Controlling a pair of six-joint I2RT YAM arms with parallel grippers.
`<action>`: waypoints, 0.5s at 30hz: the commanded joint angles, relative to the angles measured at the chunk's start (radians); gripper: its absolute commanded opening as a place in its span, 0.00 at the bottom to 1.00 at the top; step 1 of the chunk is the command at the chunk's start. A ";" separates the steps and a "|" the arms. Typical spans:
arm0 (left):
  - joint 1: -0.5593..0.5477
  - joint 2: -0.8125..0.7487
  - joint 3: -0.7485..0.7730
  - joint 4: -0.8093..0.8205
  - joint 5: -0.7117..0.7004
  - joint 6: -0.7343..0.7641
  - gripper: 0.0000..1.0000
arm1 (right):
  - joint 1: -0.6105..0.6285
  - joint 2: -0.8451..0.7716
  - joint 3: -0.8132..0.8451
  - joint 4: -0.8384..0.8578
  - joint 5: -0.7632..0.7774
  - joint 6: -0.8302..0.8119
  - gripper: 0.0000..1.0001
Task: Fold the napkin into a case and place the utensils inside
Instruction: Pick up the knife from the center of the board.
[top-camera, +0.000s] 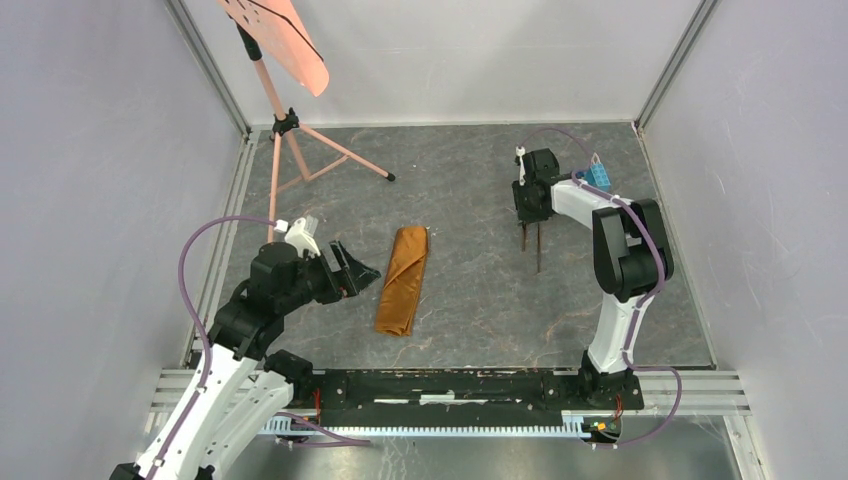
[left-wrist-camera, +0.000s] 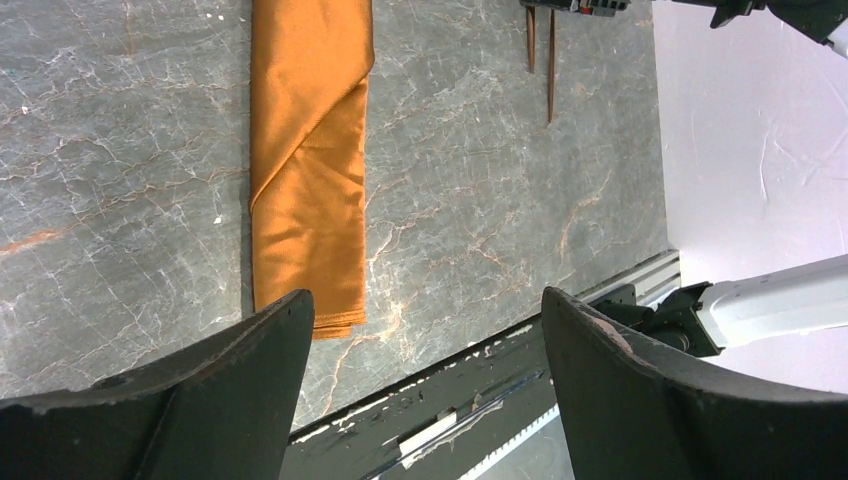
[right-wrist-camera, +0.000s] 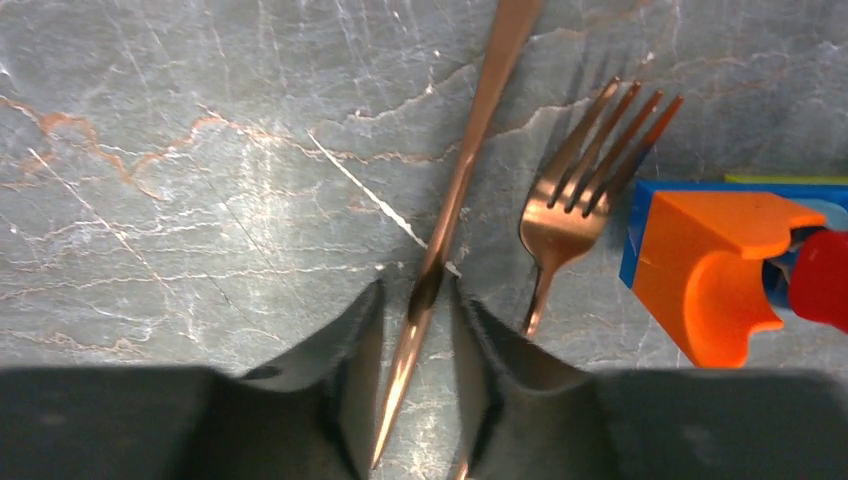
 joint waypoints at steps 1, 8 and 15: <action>-0.002 -0.007 0.043 -0.013 0.011 0.045 0.90 | -0.018 0.055 0.019 0.036 -0.139 -0.037 0.28; -0.001 0.012 0.027 0.018 0.044 0.047 0.91 | -0.002 0.061 0.078 -0.088 -0.289 -0.279 0.18; -0.002 0.065 0.022 0.076 0.100 0.057 0.91 | 0.115 -0.102 -0.071 -0.126 -0.356 -0.685 0.12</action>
